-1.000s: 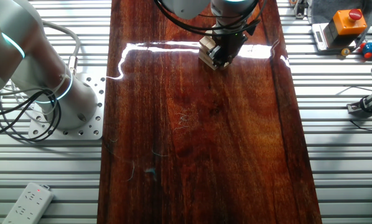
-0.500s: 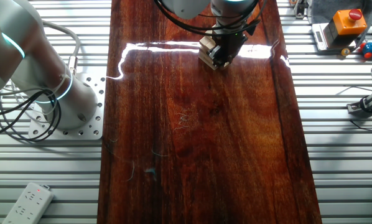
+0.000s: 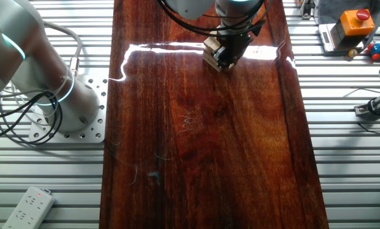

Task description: Play Jenga

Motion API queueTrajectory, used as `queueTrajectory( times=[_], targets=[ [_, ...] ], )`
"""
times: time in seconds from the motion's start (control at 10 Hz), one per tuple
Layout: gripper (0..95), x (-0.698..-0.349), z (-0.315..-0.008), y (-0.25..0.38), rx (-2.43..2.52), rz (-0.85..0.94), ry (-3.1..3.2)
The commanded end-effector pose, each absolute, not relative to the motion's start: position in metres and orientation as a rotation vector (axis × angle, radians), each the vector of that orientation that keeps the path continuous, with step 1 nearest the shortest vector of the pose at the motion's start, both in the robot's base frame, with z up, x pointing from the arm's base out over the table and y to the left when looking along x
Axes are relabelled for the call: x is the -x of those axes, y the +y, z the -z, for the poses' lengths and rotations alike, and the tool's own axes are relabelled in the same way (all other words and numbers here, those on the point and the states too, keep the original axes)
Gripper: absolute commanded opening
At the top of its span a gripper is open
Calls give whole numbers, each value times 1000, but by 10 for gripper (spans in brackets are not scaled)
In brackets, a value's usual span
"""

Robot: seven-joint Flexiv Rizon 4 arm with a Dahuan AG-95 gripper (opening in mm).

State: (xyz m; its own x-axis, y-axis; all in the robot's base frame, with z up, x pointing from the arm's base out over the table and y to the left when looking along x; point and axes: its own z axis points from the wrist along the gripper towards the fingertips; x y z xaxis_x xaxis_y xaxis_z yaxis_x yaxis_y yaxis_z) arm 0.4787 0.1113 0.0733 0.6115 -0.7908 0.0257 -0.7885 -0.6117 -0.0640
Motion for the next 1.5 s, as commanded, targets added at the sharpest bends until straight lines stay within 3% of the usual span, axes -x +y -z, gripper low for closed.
queueTrajectory(
  times=[0.1,0.6,0.7,1.0,1.1,1.3,1.4,1.5],
  targets=[
    [0,-479,-73,111,2776,82,1367],
    [0,-479,-73,111,2772,83,1369],
    [190,-479,-73,111,2770,80,1366],
    [190,-479,-73,111,2768,79,1370],
    [380,-479,-73,111,2769,81,1375],
    [380,-479,-73,111,2769,80,1376],
    [570,-479,-73,111,2767,77,1372],
    [570,-479,-73,111,2767,71,1371]
  ],
)
